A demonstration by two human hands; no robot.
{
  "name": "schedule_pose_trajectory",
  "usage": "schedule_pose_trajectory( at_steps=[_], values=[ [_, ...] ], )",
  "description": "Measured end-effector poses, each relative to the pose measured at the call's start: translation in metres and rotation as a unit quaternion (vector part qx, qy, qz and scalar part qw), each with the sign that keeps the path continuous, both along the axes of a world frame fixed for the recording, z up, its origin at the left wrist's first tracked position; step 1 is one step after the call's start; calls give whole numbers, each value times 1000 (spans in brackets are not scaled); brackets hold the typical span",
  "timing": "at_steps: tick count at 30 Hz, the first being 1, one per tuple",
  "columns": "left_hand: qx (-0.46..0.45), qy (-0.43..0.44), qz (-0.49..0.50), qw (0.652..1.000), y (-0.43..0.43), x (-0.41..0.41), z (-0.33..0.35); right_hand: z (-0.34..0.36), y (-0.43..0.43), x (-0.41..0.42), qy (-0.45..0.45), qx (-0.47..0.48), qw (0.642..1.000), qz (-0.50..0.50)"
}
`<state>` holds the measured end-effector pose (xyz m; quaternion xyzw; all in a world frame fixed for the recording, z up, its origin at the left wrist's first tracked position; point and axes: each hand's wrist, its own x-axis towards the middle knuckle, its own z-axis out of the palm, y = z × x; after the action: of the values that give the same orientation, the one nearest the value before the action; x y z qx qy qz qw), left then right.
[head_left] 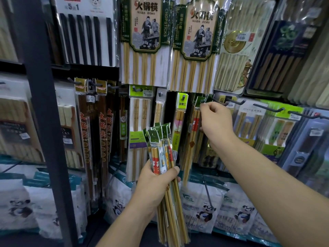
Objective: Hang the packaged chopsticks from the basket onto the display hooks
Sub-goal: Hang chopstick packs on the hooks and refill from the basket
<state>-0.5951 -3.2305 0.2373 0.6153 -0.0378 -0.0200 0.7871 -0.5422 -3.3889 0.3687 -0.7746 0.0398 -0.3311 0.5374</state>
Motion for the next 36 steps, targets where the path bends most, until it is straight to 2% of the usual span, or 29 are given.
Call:
schedule_pose_trajectory(
  at_steps=[7,9,13,18,26,36],
  values=[
    [-13,-1,-14,1000,-1,-1,3,-21,5,-8,31,-5,999,-39],
    [-8,-8,-18,1000,-1,-2,3,-34,9,-24,47,-19,999,0],
    [4,-43,-34,998,0,-6,5,-48,24,-49,77,-65,981,167],
    [-14,-29,-33,999,0,-7,3,-46,23,-54,39,-126,982,135],
    [-60,11,-18,998,5,3,-2,-17,5,-47,-57,1,994,90],
    [-60,15,-14,998,5,3,-4,5,5,-29,-51,97,993,52]
  ],
)
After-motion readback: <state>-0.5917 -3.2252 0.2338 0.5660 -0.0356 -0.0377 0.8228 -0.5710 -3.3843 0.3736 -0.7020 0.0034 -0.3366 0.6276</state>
